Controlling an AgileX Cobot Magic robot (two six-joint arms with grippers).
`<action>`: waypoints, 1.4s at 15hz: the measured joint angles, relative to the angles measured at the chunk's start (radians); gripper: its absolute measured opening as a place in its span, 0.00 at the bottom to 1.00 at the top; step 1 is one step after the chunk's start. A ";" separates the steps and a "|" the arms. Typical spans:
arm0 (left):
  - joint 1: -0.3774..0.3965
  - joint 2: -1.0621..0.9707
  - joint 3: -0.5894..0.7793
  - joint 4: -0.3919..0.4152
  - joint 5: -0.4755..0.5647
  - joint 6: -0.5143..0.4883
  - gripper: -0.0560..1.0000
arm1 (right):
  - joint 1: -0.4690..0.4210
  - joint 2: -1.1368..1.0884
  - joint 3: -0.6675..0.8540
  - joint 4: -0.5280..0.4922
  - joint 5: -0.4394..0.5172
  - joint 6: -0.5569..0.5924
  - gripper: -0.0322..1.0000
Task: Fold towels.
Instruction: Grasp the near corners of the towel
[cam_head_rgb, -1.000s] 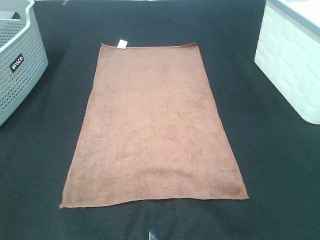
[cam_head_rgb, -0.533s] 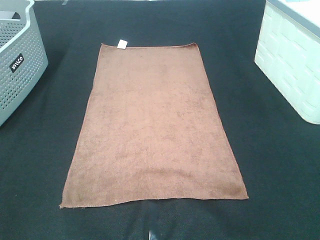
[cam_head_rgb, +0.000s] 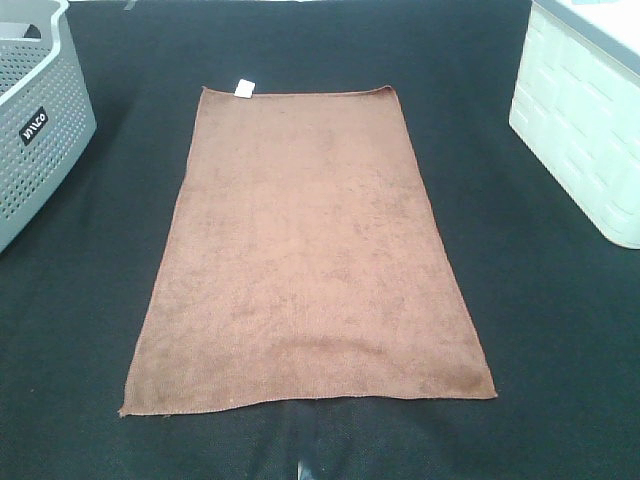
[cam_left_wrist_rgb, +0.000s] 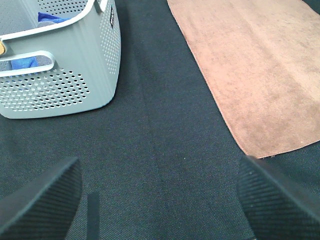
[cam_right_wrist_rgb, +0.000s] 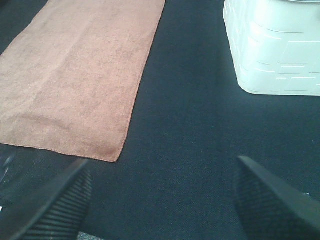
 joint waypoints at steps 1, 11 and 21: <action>0.000 0.000 0.000 0.000 0.000 0.000 0.81 | 0.000 0.000 0.000 0.000 0.000 0.000 0.74; 0.000 0.114 -0.015 0.000 -0.084 -0.074 0.81 | 0.000 0.186 -0.027 -0.002 -0.070 0.045 0.74; 0.000 0.918 -0.018 -0.537 -0.360 0.105 0.81 | 0.000 0.883 -0.041 0.081 -0.242 0.069 0.74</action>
